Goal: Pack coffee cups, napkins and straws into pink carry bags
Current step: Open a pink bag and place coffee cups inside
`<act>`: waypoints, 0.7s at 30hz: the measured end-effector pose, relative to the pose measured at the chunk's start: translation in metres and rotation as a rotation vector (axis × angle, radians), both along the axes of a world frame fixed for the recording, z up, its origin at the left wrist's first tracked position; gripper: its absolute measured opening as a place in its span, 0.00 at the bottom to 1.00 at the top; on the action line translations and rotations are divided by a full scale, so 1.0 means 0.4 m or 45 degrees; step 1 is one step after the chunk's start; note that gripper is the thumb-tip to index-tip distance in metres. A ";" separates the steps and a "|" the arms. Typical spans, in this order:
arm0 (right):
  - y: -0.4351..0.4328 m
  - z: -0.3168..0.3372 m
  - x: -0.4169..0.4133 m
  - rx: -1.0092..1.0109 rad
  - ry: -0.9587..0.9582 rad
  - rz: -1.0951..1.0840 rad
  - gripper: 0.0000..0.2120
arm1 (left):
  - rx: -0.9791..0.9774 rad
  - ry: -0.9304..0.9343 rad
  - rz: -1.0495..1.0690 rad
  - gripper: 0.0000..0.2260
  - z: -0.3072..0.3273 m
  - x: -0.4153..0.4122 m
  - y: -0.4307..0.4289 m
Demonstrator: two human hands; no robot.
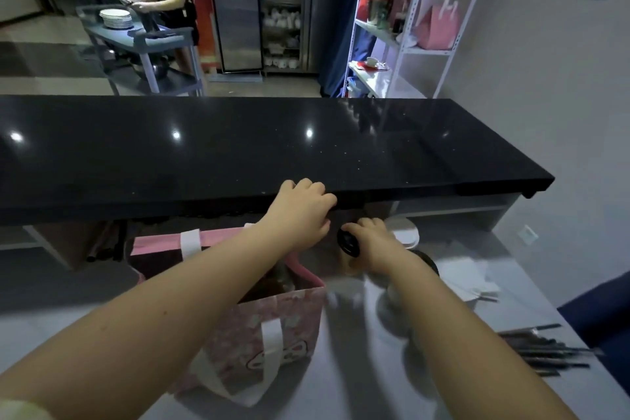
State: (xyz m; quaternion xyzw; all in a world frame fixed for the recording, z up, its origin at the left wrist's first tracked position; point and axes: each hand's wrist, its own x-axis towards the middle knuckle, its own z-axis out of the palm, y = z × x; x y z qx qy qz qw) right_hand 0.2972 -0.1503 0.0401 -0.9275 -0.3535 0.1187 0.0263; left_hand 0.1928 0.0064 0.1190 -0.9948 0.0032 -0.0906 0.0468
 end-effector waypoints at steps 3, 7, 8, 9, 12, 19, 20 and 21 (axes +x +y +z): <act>0.036 -0.039 0.026 -0.131 -0.115 0.034 0.36 | -0.006 -0.033 0.001 0.18 -0.014 0.008 0.002; 0.038 -0.079 0.025 -0.147 -0.201 0.044 0.27 | -0.034 -0.055 0.017 0.17 -0.020 0.005 0.008; 0.032 -0.086 0.016 -0.140 -0.228 0.076 0.28 | -0.049 -0.056 0.020 0.17 -0.018 0.003 0.007; 0.026 -0.088 0.005 -0.130 -0.256 0.117 0.30 | -0.065 -0.051 0.021 0.18 -0.013 0.001 0.006; 0.011 -0.062 -0.036 -0.089 -0.293 0.224 0.33 | -0.116 -0.036 0.031 0.18 0.011 -0.014 0.005; -0.034 0.176 -0.132 0.221 -0.259 0.275 0.37 | -0.287 -0.158 0.106 0.18 0.088 -0.122 0.061; -0.032 0.218 -0.144 0.257 -0.291 0.286 0.37 | -0.318 -0.189 0.129 0.17 0.094 -0.141 0.072; -0.027 0.259 -0.155 0.289 -0.328 0.297 0.37 | -0.346 -0.209 0.154 0.16 0.098 -0.160 0.083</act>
